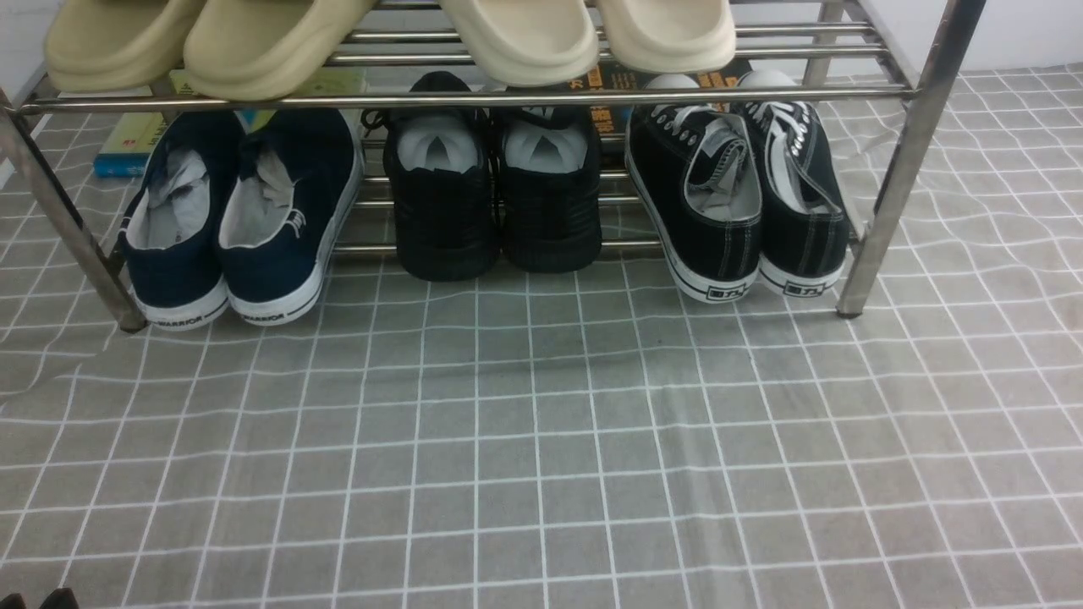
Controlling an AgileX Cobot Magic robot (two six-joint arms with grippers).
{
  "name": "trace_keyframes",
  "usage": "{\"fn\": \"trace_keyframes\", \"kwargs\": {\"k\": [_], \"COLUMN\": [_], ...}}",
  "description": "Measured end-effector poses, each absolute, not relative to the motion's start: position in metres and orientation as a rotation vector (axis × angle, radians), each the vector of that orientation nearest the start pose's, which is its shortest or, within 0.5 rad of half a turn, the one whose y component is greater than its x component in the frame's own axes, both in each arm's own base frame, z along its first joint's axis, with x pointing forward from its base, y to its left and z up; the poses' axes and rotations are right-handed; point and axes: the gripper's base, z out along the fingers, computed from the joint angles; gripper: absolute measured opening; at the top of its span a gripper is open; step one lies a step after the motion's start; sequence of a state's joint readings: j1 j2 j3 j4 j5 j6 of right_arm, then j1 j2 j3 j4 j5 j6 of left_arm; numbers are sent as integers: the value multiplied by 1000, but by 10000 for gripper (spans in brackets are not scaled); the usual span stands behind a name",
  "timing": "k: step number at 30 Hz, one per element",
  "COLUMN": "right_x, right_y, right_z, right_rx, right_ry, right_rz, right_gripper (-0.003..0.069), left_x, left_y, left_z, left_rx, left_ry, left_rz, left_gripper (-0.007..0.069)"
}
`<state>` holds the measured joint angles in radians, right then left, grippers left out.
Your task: Take the shoes off the shelf with your hand from the grey coffee tablecloth.
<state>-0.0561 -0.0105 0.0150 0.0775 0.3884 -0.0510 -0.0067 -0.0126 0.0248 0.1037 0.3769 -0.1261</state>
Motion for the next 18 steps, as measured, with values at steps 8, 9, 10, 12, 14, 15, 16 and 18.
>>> {"fn": "trace_keyframes", "kwargs": {"k": [8,9,10,12,14,15,16,18], "right_x": [52,52,52,52,52,52,52,52], "right_y": [0,0,0,4,8,11,13,16], "right_z": [174,174,174,174,175,175,176,176], "right_rx": [51,53,71,213,351,435,500,594], "right_ry": [1875,1875,1873,1861,1845,1833,1820,1795], "right_rz": [2,4,27,193,360,468,550,672], "right_gripper": [239,239,239,239,239,239,239,239], "left_x": [52,52,52,52,52,52,52,52], "left_y": [3,3,3,3,3,3,3,3], "left_z": [172,172,172,172,172,172,172,172], "left_rx": [-48,-48,-48,-48,-48,-48,-48,-48], "left_ry": [1870,1870,1870,1870,1870,1870,1870,1870], "left_rz": [11,11,11,11,11,11,11,11], "left_gripper": [240,240,240,240,240,240,240,240]}}
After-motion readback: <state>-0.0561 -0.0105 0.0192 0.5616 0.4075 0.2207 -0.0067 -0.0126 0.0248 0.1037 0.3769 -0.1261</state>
